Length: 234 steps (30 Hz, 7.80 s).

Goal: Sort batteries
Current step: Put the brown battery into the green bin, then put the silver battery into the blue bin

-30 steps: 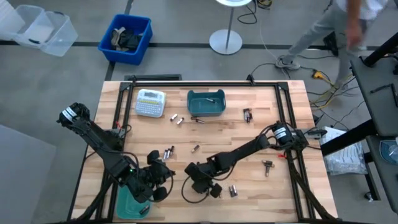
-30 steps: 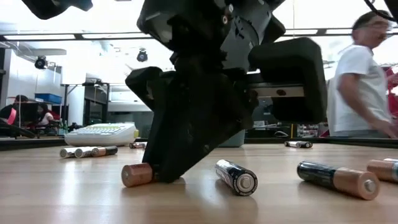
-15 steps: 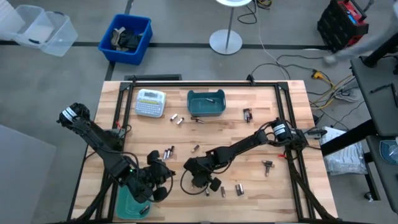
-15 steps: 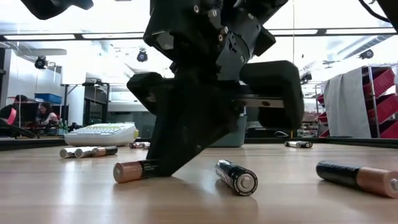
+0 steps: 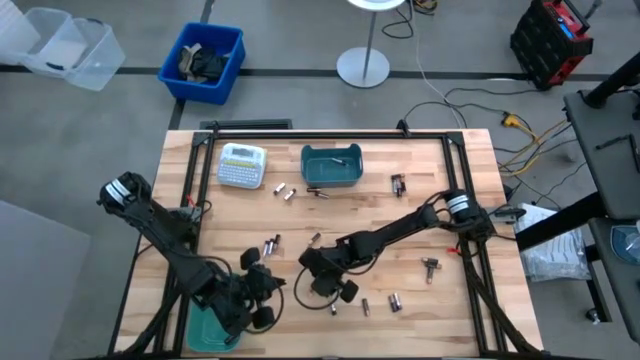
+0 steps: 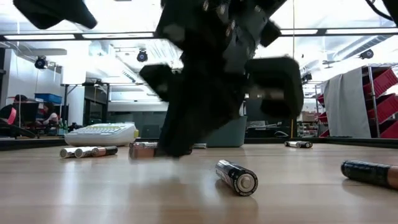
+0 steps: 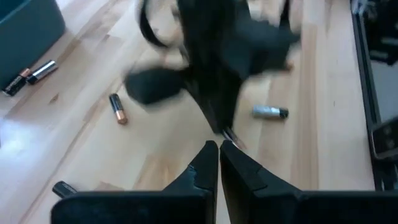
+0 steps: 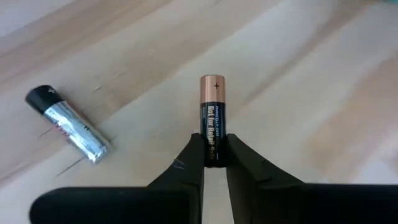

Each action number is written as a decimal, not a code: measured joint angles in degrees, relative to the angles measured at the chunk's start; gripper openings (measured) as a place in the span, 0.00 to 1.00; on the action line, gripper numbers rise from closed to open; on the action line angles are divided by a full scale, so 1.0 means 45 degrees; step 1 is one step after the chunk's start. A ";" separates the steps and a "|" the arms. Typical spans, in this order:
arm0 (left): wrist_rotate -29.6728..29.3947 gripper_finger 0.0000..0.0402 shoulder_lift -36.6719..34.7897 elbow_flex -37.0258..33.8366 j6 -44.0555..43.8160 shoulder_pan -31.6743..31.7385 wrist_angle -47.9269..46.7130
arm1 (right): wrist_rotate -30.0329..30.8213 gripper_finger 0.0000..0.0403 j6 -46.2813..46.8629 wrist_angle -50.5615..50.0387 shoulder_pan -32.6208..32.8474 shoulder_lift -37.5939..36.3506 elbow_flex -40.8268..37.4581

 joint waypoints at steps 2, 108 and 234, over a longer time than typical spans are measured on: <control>-0.0034 0.00 0.0163 0.0000 0.0029 -0.0238 -0.0005 | 0.0781 0.08 0.0353 0.0555 -0.0034 -0.0481 -0.0248; 1.0727 0.14 0.1133 0.1688 -0.9254 -0.2781 -0.6017 | 0.0050 0.41 0.3462 -0.2252 -0.6775 -0.3085 -0.1033; -0.6817 0.28 -0.9579 -0.2524 0.1862 0.4467 -1.0057 | 0.0676 0.40 0.1812 -0.5403 -0.7209 0.2111 0.9859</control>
